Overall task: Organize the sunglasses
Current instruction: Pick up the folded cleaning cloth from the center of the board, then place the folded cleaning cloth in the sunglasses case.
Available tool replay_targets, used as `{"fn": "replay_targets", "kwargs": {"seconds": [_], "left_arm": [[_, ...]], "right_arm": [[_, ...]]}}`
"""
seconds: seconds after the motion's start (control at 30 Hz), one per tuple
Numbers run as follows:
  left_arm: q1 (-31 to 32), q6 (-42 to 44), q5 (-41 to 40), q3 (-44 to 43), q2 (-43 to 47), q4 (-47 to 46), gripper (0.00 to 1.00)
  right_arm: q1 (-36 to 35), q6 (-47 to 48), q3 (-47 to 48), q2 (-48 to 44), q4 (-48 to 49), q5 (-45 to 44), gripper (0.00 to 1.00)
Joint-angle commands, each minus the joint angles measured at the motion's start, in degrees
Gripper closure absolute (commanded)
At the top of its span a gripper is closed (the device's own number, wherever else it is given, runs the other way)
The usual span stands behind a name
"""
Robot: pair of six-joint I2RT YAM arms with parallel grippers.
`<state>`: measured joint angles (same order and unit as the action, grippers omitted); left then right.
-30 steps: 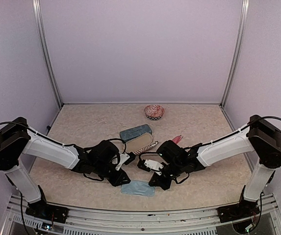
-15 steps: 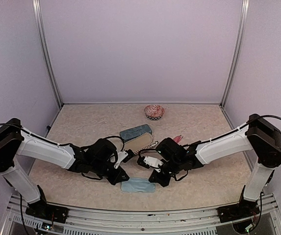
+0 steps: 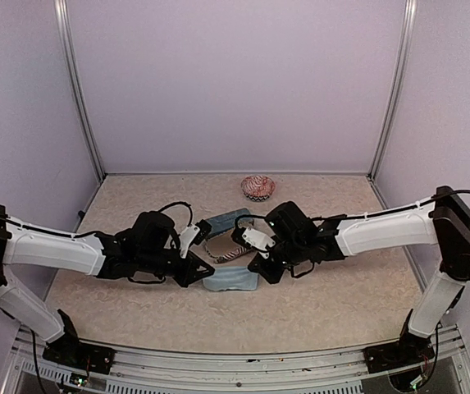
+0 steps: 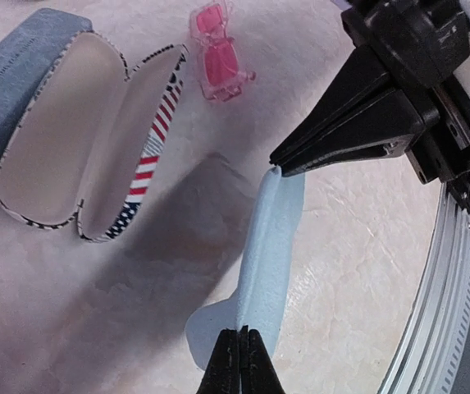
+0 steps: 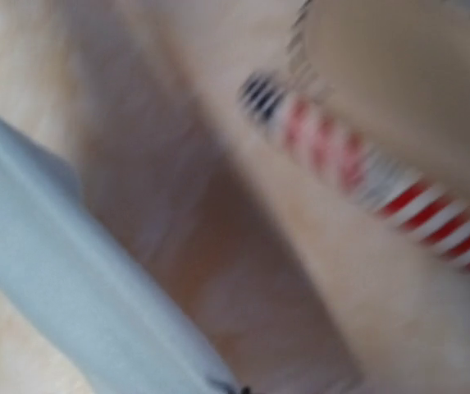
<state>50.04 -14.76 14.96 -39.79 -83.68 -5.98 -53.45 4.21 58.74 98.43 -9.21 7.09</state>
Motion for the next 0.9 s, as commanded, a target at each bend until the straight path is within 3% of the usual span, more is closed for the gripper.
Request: {"fn": "replay_targets", "kwargs": {"seconds": [0.0, 0.4, 0.87], "left_arm": [[-2.39, -0.27, 1.61, -0.32, 1.93, -3.3, 1.0], [-5.75, -0.87, -3.62, -8.82, -1.84, -3.43, 1.0], [-8.28, -1.45, -5.55, -18.92, -12.81, -0.79, 1.0]], "right_arm": [[2.05, 1.35, 3.98, -2.0, -1.47, -5.3, 1.0], [6.91, 5.08, 15.1, 1.23, -5.77, -7.25, 1.0], [10.88, 8.82, 25.23, 9.63, -10.48, -7.77, 1.0]]}}
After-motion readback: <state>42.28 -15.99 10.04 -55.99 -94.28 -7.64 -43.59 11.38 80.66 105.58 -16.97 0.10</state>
